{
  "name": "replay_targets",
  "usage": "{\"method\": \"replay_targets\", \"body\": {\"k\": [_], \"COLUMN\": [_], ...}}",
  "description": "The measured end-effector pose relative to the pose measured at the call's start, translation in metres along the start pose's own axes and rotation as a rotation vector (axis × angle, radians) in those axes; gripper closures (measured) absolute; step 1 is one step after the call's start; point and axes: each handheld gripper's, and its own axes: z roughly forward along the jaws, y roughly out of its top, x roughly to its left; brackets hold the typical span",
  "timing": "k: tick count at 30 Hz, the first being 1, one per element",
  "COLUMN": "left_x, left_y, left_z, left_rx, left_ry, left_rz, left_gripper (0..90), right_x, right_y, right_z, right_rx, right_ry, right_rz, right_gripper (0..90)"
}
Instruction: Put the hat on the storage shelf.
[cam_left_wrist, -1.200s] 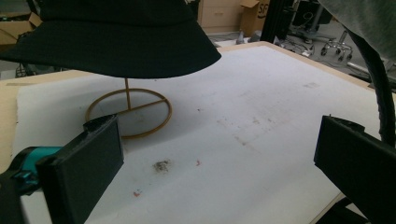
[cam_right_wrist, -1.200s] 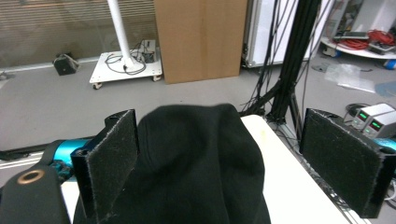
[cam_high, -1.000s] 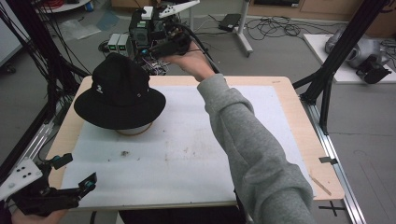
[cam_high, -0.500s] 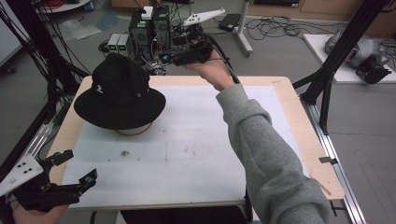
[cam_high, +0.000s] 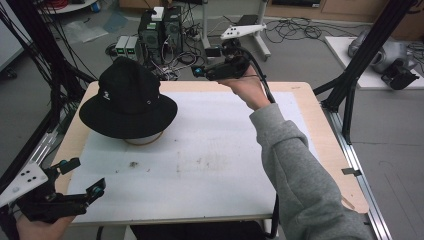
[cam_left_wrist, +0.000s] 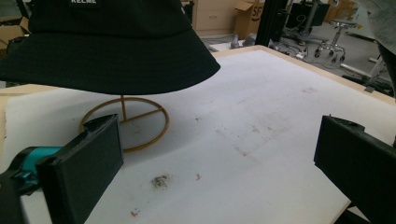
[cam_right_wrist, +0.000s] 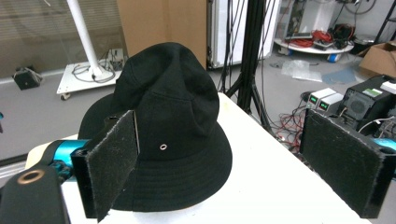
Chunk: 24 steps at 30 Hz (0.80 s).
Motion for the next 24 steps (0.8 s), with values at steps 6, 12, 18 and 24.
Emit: {"method": "replay_targets", "body": {"k": [6,12,18,24], "left_x": [0.003,0.004,0.003,0.003], "left_y": [0.002,0.002,0.003,0.005], "left_z": [0.002,0.004,0.008,0.009], "left_rx": [-0.004,-0.002,0.000,-0.004], "left_ry": [-0.003,-0.008,-0.015,-0.021], "left_rz": [-0.002,-0.005,0.000,0.004], "left_gripper": [1.7,1.7,1.7,1.7], "right_x": [0.003,0.003,0.010,0.017], "right_y": [-0.012,-0.023,-0.028,-0.041], "right_z": [-0.016,-0.026,-0.039,-0.059], "right_rx": [-0.005,0.039,0.063,-0.011], "right_ry": [-0.003,-0.032,-0.081,-0.106], "right_rz": [-0.006,-0.004,-0.012,-0.024], "right_gripper": [11.3,11.3,11.3,11.3]}}
